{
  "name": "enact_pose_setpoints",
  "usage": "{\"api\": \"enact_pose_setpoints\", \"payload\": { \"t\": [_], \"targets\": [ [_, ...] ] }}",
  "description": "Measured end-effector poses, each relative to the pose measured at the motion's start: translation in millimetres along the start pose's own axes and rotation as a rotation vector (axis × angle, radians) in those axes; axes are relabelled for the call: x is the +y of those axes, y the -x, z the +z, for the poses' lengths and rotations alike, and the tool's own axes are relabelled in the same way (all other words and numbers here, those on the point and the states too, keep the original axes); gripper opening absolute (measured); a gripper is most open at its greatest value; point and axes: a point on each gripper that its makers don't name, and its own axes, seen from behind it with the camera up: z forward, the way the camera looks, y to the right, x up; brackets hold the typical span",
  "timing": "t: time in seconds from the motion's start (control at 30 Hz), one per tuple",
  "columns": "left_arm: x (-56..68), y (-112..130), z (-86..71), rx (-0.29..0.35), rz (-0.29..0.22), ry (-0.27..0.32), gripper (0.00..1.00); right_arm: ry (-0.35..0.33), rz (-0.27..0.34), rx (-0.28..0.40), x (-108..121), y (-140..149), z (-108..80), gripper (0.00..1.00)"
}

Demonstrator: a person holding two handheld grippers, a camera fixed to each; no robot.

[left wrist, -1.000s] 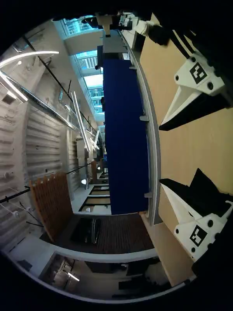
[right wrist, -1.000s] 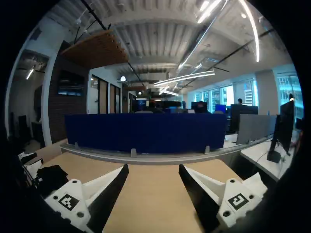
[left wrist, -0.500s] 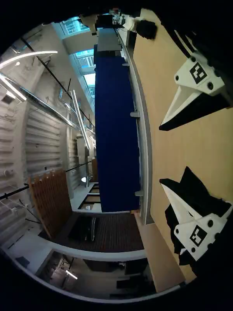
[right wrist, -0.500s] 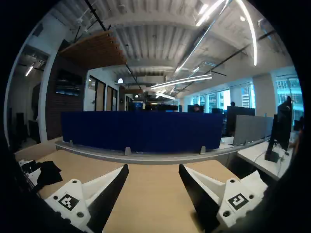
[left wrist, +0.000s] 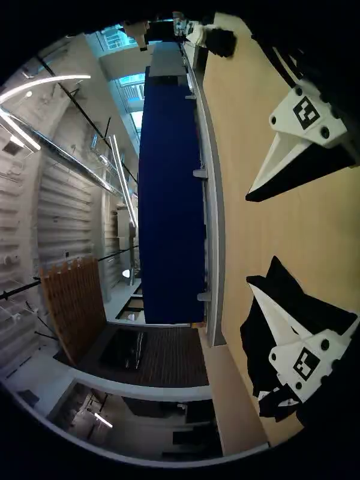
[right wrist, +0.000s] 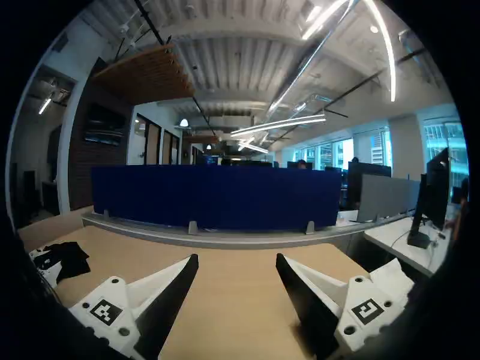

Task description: Fold towel

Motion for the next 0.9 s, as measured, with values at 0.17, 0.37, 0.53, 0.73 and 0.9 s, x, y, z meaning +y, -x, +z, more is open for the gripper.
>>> {"api": "enact_pose_setpoints", "payload": {
  "t": [0.17, 0.37, 0.53, 0.73, 0.9],
  "targets": [
    [-1.8, 3.3, 0.3, -0.003, 0.006, 0.004, 0.91, -0.007, 0.007, 0.001, -1.9, 1.8, 1.9, 1.00],
    [-5.8, 5.5, 2.7, -0.011, -0.018, 0.005, 0.91, -0.017, 0.001, 0.001, -5.5, 1.9, 2.3, 1.00],
    [-5.9, 6.4, 2.0, -0.013, -0.024, 0.002, 0.91, -0.020, -0.006, 0.011, -4.4, -1.2, 4.6, 1.00],
    [-4.9, 6.5, 1.3, -0.013, -0.022, 0.002, 0.91, -0.021, -0.023, 0.025, 0.8, -5.9, 3.4, 1.00],
    [-4.8, 5.7, 1.1, -0.013, -0.022, 0.002, 0.91, -0.021, -0.035, 0.042, 4.3, -8.1, 0.6, 1.00]
  ]
}}
